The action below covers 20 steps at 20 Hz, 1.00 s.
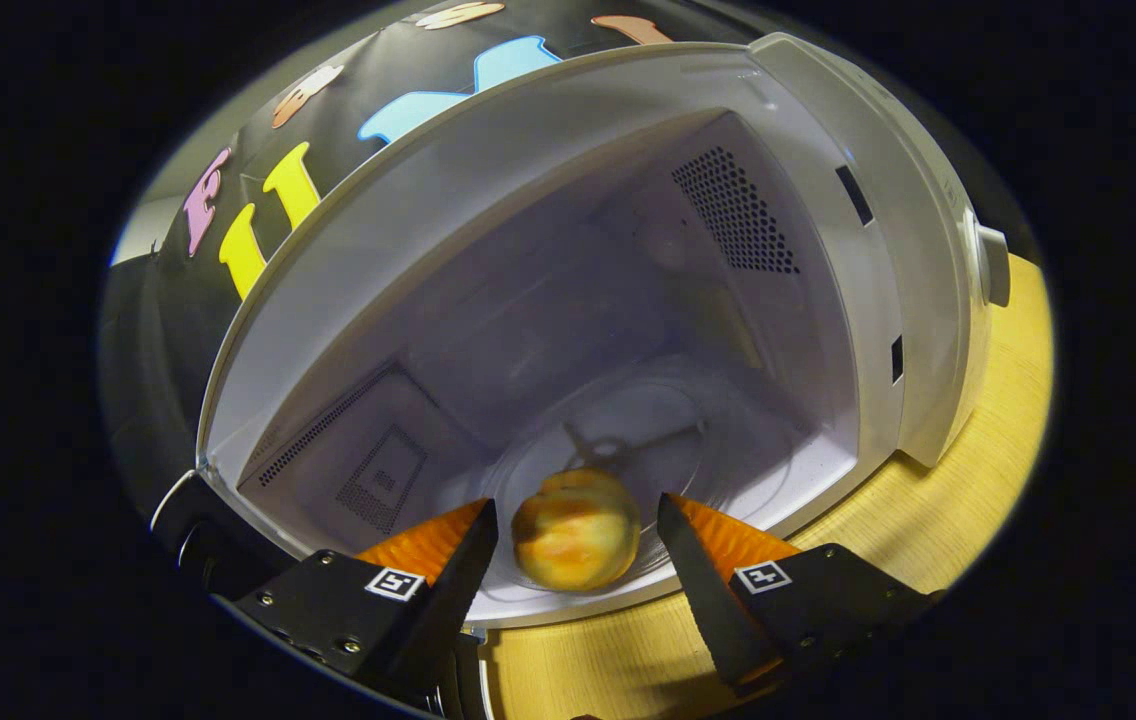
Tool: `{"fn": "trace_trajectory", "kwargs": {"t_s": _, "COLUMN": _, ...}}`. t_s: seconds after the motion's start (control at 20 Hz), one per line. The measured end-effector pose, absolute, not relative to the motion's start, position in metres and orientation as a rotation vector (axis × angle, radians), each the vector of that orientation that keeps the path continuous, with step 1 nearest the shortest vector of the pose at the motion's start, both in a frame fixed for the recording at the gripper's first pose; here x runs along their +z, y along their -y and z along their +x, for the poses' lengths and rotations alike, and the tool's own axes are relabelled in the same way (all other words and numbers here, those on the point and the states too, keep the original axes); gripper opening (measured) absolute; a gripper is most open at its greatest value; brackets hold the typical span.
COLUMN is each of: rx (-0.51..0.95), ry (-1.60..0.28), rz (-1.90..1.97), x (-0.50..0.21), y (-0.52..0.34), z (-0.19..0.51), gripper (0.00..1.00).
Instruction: Open the microwave, put the food inside, and close the microwave door.
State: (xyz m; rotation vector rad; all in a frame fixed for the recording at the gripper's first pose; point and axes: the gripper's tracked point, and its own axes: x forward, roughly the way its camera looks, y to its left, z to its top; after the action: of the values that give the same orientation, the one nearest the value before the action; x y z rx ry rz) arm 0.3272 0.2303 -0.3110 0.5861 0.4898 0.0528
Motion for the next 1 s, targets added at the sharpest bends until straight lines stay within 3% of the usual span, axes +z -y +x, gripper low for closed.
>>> {"fn": "trace_trajectory", "kwargs": {"t_s": 0.4, "rx": 0.124, "ry": -0.44, "rz": 0.45, "x": -0.259, "y": -0.222, "z": 0.286, "gripper": 0.98}}
{"fn": "trace_trajectory", "kwargs": {"t_s": 1.0, "rx": 0.224, "ry": -0.254, "rz": 0.271, "x": -0.131, "y": -0.214, "z": 0.154, "gripper": 0.97}}
